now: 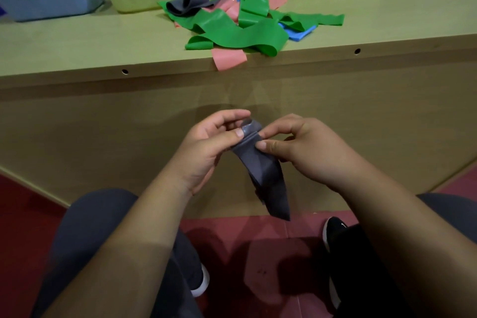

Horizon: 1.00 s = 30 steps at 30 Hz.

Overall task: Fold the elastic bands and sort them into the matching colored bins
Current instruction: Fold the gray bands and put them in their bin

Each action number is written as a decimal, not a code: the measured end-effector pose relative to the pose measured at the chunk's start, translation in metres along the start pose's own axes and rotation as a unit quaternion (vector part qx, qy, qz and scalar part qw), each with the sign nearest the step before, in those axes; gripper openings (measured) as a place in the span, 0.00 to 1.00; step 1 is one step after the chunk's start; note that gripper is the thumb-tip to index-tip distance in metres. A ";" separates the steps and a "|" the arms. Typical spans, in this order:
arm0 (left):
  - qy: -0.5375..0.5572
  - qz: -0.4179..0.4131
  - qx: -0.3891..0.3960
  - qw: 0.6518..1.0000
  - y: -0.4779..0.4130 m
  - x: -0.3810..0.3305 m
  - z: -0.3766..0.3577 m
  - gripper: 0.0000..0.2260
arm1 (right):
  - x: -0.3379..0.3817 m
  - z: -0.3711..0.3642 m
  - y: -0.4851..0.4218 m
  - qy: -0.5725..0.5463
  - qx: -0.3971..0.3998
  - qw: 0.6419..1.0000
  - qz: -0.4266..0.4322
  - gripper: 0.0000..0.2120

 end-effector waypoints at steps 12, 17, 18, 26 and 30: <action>-0.152 0.043 0.081 0.984 0.006 -0.007 0.012 0.22 | -0.004 -0.011 0.008 -0.079 0.195 0.977 -0.038 0.04; -0.251 0.103 0.144 0.952 0.013 -0.001 0.017 0.21 | -0.002 -0.011 0.004 -0.161 0.190 0.968 -0.020 0.03; -0.265 0.104 0.156 0.946 0.015 -0.001 0.016 0.20 | -0.001 -0.012 0.005 -0.181 0.192 0.964 -0.023 0.01; -0.282 0.068 0.142 0.946 0.017 -0.007 0.014 0.16 | -0.001 -0.022 0.004 -0.187 0.206 0.960 -0.032 0.05; -0.260 0.024 0.124 0.957 0.016 -0.015 0.014 0.18 | -0.004 -0.022 -0.001 -0.192 0.193 0.962 -0.037 0.08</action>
Point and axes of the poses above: each hand's wrist, its own y-axis away from the middle knuckle, its own z-axis out of the back of the hand, x = y × z, the point moved 8 cm from there along -y, towards the middle knuckle, and after that the axes turned 5 degrees about y, right-handed, at the moved point
